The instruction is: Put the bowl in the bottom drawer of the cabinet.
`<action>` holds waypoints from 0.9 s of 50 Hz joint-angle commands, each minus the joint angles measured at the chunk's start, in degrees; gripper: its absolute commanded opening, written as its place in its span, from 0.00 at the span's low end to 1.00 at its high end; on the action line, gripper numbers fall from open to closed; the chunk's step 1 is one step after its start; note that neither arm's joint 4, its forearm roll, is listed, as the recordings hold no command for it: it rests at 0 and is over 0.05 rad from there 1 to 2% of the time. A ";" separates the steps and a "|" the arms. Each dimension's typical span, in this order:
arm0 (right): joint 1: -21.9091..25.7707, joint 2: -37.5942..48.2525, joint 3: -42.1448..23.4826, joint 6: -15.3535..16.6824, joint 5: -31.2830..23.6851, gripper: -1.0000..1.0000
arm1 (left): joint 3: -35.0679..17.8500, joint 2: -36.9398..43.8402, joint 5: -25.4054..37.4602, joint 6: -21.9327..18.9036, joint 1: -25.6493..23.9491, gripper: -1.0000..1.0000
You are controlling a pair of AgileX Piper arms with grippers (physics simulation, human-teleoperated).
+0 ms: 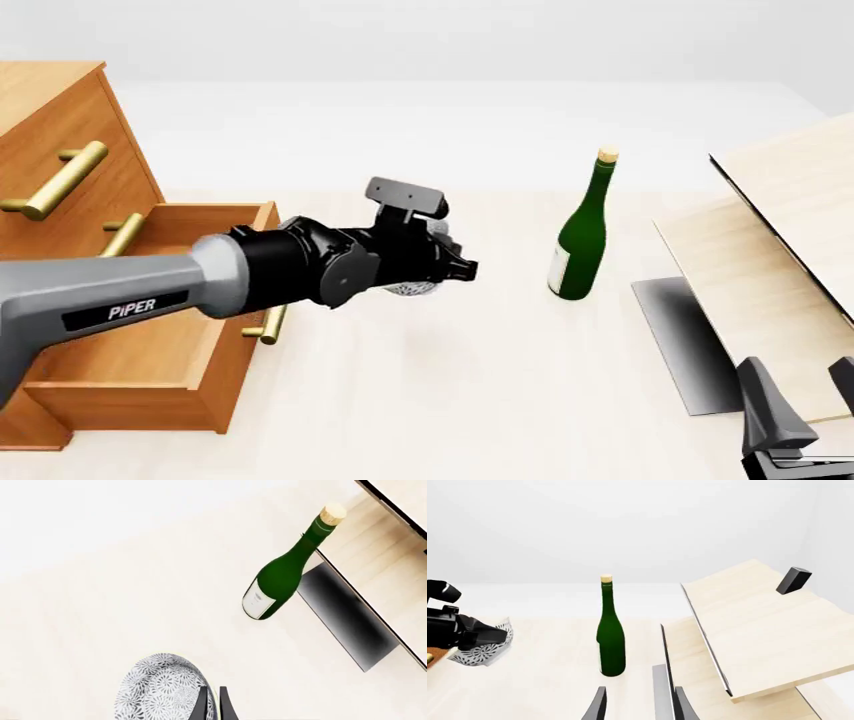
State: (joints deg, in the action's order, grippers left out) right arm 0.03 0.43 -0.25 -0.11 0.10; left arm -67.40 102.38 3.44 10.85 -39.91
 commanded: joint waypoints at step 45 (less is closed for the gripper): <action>0.01 0.00 0.00 0.00 0.00 1.00 | 10.57 -19.02 -0.71 -1.58 5.94 0.00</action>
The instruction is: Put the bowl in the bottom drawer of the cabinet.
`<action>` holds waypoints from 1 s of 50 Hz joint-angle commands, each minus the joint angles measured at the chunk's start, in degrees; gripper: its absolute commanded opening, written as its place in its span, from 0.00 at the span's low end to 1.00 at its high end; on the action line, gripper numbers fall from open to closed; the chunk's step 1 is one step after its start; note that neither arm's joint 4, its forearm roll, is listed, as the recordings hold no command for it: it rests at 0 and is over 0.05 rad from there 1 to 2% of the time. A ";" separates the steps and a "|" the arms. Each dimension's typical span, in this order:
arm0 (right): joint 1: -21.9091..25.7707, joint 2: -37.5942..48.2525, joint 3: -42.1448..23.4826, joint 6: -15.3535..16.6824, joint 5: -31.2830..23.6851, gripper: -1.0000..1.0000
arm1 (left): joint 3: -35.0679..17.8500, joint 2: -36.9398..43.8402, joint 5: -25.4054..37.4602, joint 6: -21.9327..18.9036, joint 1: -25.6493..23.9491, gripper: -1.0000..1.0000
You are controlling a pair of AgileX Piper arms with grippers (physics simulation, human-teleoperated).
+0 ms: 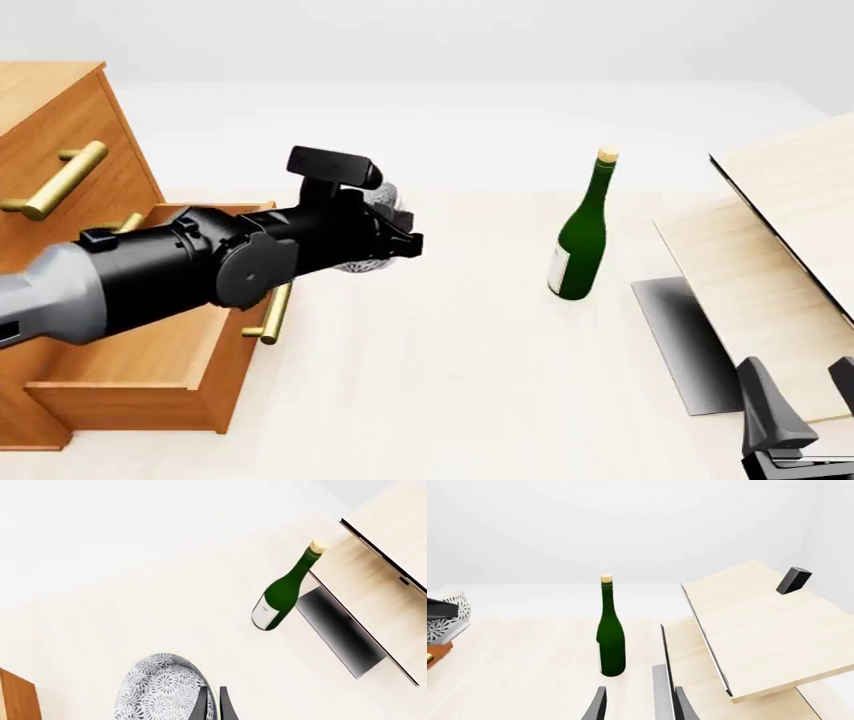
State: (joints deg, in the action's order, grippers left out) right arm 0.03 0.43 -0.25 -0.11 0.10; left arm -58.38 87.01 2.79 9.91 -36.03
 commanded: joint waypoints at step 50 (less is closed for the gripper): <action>0.00 0.00 0.00 -0.01 0.00 1.00 | 10.13 -18.04 2.07 -1.98 14.47 0.00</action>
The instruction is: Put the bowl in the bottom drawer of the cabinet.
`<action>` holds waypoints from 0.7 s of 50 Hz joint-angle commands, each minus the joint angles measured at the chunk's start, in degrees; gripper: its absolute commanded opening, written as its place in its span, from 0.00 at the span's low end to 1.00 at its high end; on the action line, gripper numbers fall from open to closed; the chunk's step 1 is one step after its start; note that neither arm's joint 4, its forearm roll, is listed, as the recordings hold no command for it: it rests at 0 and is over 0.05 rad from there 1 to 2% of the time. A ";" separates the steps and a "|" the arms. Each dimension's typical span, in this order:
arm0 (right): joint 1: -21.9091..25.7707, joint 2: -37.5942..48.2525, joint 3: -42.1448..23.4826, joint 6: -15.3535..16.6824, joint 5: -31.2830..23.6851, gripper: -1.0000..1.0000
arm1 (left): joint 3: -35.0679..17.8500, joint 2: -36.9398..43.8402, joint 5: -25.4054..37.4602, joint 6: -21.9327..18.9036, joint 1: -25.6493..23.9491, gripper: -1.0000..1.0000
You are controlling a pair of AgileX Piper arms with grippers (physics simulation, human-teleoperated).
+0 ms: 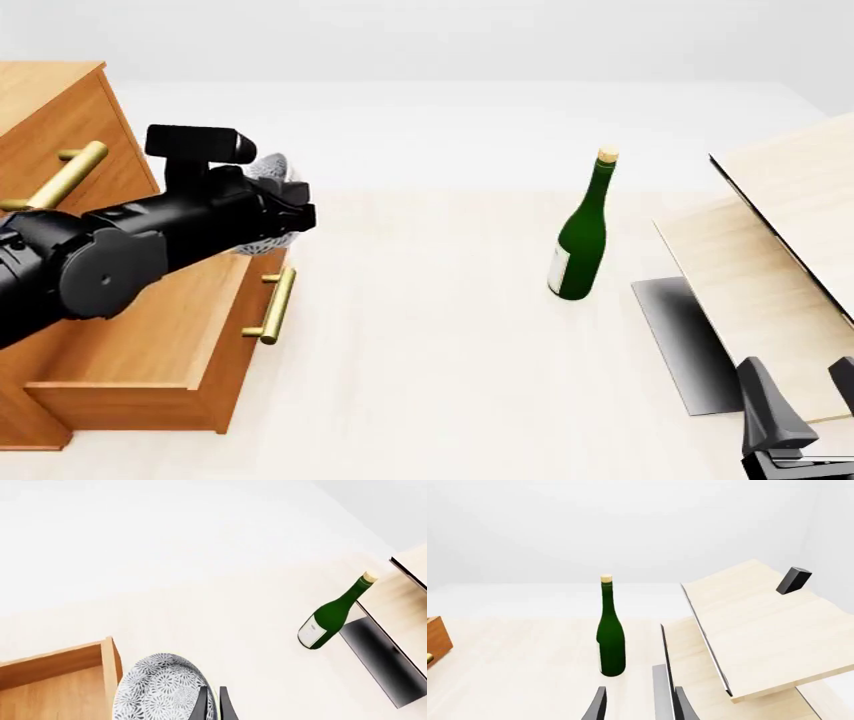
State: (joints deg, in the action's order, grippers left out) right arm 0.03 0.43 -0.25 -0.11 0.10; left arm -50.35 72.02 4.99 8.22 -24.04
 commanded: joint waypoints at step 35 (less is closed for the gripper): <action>0.00 0.00 0.00 0.00 0.00 1.00 | 6.86 -13.54 3.37 1.33 9.39 0.00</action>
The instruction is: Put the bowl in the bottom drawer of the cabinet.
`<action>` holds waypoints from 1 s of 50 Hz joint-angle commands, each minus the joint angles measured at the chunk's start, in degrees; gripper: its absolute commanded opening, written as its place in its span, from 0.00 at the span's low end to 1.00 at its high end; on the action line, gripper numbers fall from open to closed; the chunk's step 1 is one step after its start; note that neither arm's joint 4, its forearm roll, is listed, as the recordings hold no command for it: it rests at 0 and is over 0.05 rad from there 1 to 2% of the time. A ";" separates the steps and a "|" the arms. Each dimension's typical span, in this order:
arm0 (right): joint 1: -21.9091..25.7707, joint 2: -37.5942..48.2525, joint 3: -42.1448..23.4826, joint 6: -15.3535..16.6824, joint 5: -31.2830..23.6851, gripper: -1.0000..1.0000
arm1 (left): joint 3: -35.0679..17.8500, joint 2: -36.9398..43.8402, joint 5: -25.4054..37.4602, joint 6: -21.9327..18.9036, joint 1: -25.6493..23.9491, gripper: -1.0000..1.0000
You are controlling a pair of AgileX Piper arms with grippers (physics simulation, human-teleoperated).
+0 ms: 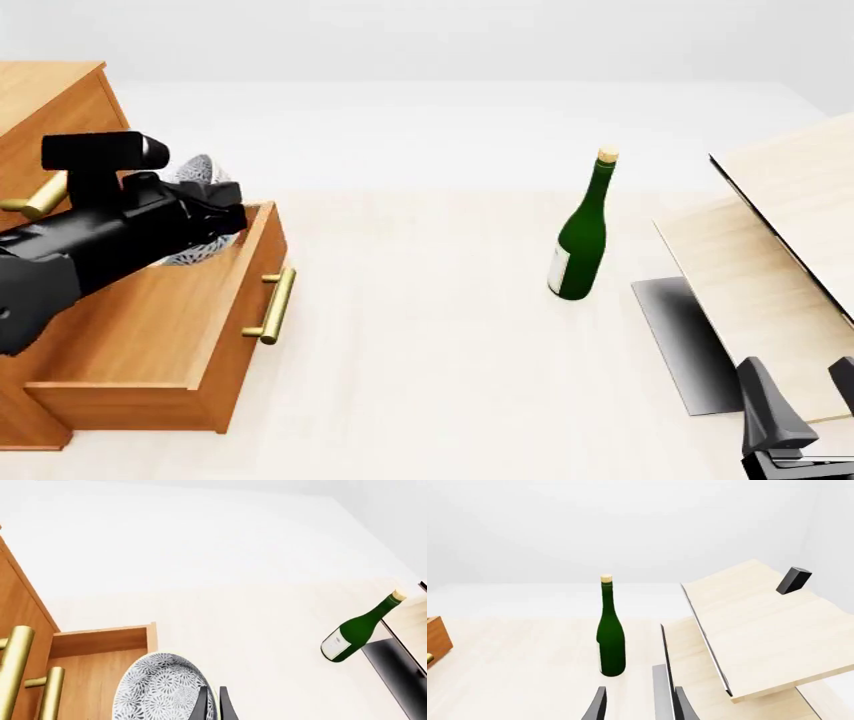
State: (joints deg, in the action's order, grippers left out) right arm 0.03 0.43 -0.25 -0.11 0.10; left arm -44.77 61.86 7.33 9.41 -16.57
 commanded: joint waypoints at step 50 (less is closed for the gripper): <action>0.01 0.00 0.00 0.02 0.00 1.00 | 9.59 -1.19 -4.28 2.34 6.89 0.00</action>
State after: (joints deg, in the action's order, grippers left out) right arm 0.03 0.43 -0.25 -0.11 0.10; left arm -36.20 59.78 4.73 11.60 -10.24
